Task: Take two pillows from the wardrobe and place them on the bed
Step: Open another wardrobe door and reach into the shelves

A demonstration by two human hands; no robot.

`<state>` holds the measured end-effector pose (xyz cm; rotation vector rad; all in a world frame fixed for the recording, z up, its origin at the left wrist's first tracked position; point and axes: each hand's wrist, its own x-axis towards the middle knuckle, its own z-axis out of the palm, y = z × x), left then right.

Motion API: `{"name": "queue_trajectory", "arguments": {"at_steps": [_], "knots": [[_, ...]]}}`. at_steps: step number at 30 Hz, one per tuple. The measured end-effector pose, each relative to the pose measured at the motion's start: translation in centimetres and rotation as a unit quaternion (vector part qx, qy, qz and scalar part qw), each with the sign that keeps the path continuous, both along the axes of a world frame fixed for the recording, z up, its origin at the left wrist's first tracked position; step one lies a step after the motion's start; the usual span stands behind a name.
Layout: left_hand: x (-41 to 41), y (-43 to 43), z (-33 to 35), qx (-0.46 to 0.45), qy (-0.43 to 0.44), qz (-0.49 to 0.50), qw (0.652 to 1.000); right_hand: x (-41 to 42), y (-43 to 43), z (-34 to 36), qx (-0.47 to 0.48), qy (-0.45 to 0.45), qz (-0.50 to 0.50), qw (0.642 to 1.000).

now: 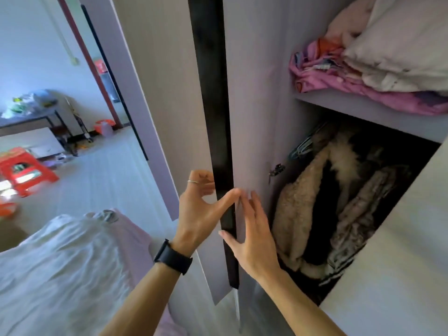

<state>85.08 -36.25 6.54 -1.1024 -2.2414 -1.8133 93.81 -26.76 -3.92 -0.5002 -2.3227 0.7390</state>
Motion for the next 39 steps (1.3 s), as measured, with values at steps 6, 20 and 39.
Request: {"name": "queue_trajectory", "arguments": {"at_steps": [6, 20, 39], "knots": [[-3.1, -1.1, 1.7, 0.074, 0.068, 0.156, 0.983, -6.1, -1.1, -0.7, 0.048, 0.021, 0.013, 0.999], [-2.7, -1.8, -2.3, 0.009, 0.243, 0.147, 0.959, -1.0, -0.8, -0.9, -0.004, 0.087, -0.016, 0.996], [16.5, 24.7, -4.0, -0.087, -0.035, -0.406, 0.909, 27.3, 15.7, 9.5, 0.337, 0.023, -0.523, 0.782]]}}
